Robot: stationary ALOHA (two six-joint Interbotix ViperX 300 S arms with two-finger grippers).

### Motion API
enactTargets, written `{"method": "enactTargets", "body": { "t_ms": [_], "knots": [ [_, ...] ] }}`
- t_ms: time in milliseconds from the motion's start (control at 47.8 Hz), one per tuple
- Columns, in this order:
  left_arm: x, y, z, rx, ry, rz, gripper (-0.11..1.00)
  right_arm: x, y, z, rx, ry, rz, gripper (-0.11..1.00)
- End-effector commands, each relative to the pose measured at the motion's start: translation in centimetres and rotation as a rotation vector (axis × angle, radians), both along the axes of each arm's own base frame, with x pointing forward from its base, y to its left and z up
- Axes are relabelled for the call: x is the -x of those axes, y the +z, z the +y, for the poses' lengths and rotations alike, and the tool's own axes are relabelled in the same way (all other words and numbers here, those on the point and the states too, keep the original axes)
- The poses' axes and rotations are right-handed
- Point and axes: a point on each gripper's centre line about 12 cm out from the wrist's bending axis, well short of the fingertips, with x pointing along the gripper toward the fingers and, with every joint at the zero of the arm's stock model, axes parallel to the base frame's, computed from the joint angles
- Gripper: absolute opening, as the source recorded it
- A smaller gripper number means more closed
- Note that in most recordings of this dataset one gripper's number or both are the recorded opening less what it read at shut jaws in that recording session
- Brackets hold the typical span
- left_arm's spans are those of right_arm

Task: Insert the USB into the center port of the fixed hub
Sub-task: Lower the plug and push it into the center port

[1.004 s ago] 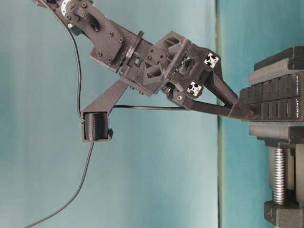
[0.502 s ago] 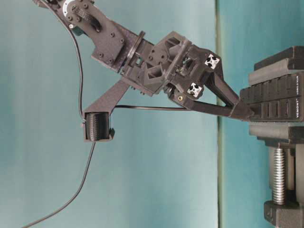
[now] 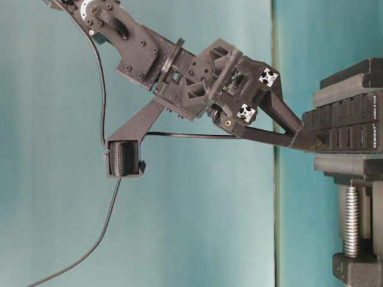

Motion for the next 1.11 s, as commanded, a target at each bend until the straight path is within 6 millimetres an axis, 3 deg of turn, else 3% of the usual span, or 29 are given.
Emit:
{"method": "enactTargets", "body": {
  "t_ms": [0,209,544,1087],
  "knots": [
    [-0.2,0.4,-0.1,0.0,-0.003,-0.011,0.0,-0.2,0.2,0.6,0.003,0.017,0.002,0.09],
    [-0.2,0.4,-0.1,0.0,-0.003,-0.011,0.0,-0.3,0.5,0.5,0.003,0.014,-0.007,0.17],
    [-0.2,0.4,-0.1,0.002,-0.002,-0.012,0.0,-0.4,1.6,0.5,0.006,0.013,-0.036,0.57],
    [-0.2,0.4,-0.1,0.002,-0.002,-0.012,0.0,-0.3,2.3,0.4,0.012,0.014,-0.053,0.59]
  ]
}}
